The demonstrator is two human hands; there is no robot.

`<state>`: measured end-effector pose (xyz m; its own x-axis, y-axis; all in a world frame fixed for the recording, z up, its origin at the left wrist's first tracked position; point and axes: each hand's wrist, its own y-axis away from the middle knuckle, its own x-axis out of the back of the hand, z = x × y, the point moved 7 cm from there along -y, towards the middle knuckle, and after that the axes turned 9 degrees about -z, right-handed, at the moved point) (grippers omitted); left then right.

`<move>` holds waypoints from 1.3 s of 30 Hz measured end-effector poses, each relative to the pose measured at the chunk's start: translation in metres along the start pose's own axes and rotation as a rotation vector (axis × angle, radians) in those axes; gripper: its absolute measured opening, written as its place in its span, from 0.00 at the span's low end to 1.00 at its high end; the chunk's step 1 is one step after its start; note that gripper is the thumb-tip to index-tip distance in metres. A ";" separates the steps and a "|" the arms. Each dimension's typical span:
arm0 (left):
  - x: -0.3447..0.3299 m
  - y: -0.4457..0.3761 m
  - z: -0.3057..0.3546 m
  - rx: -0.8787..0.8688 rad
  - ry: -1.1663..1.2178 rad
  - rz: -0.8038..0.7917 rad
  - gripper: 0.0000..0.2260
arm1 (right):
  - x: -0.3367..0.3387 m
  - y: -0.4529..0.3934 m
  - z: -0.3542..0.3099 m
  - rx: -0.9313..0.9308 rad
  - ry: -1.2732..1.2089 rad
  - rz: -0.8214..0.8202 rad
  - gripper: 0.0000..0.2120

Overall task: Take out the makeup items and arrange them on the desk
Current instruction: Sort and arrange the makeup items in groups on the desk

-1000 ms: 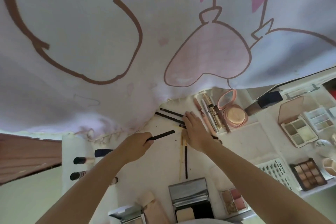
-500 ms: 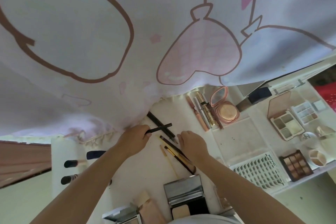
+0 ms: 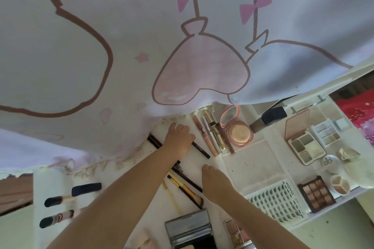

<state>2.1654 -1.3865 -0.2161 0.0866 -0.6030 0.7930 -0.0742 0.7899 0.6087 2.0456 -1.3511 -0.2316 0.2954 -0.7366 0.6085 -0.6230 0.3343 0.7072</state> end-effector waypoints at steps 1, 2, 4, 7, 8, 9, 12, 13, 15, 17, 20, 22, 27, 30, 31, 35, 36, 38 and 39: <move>0.001 -0.003 0.004 -0.004 -0.005 0.005 0.15 | 0.000 0.001 0.001 0.018 -0.028 -0.004 0.11; 0.003 -0.004 0.007 -0.006 -0.008 0.016 0.16 | 0.000 0.002 0.002 0.027 -0.061 -0.004 0.10; 0.009 -0.004 0.012 -0.025 -0.017 0.053 0.15 | 0.001 0.002 0.006 0.032 -0.144 -0.011 0.08; 0.011 -0.002 0.010 -0.023 0.005 0.112 0.15 | 0.002 0.003 0.014 0.026 -0.315 -0.031 0.12; 0.010 0.000 0.007 -0.021 0.032 0.134 0.16 | 0.002 0.004 0.019 0.022 -0.401 -0.035 0.13; 0.010 0.006 0.003 -0.016 0.061 0.154 0.16 | 0.002 0.006 0.022 0.026 -0.499 -0.037 0.14; 0.011 0.034 -0.008 -0.035 0.153 0.318 0.13 | 0.003 0.012 0.029 0.063 -0.754 -0.022 0.14; 0.010 0.044 -0.014 -0.036 0.187 0.355 0.13 | 0.002 0.014 0.030 0.066 -0.778 -0.011 0.14; -0.003 0.064 -0.026 0.022 0.202 0.298 0.13 | -0.001 0.017 0.026 0.066 -0.729 0.006 0.14; -0.024 0.082 -0.040 0.102 0.253 0.255 0.15 | -0.004 0.018 0.018 0.077 -0.566 0.028 0.14; -0.044 0.113 -0.049 0.190 0.309 0.257 0.16 | -0.007 0.017 0.004 0.080 -0.261 0.036 0.19; -0.057 0.130 -0.049 0.228 0.346 0.255 0.16 | -0.009 0.016 -0.004 0.054 -0.127 0.031 0.19; -0.082 0.161 -0.043 0.293 0.465 0.267 0.15 | -0.009 0.016 -0.016 -0.003 -0.041 0.057 0.08; -0.089 0.174 -0.040 0.316 0.536 0.297 0.15 | -0.009 0.018 -0.016 -0.017 -0.070 0.062 0.09; -0.089 0.177 -0.038 0.317 0.554 0.305 0.15 | -0.007 0.020 -0.015 -0.012 -0.118 0.074 0.10; -0.087 0.181 -0.026 0.304 0.632 0.304 0.20 | 0.005 0.039 -0.011 0.061 -0.377 0.138 0.11; -0.083 0.181 -0.021 0.291 0.628 0.301 0.21 | 0.010 0.045 -0.011 0.084 -0.420 0.160 0.10; -0.071 0.177 -0.009 0.243 0.567 0.319 0.23 | 0.020 0.060 -0.012 0.121 -0.512 0.198 0.09; -0.064 0.174 -0.002 0.211 0.510 0.340 0.23 | 0.023 0.068 -0.013 0.138 -0.558 0.198 0.09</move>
<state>2.1486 -1.2102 -0.1611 0.4813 -0.1530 0.8631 -0.3700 0.8572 0.3583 2.0194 -1.3378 -0.1653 -0.2370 -0.8777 0.4164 -0.7262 0.4448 0.5242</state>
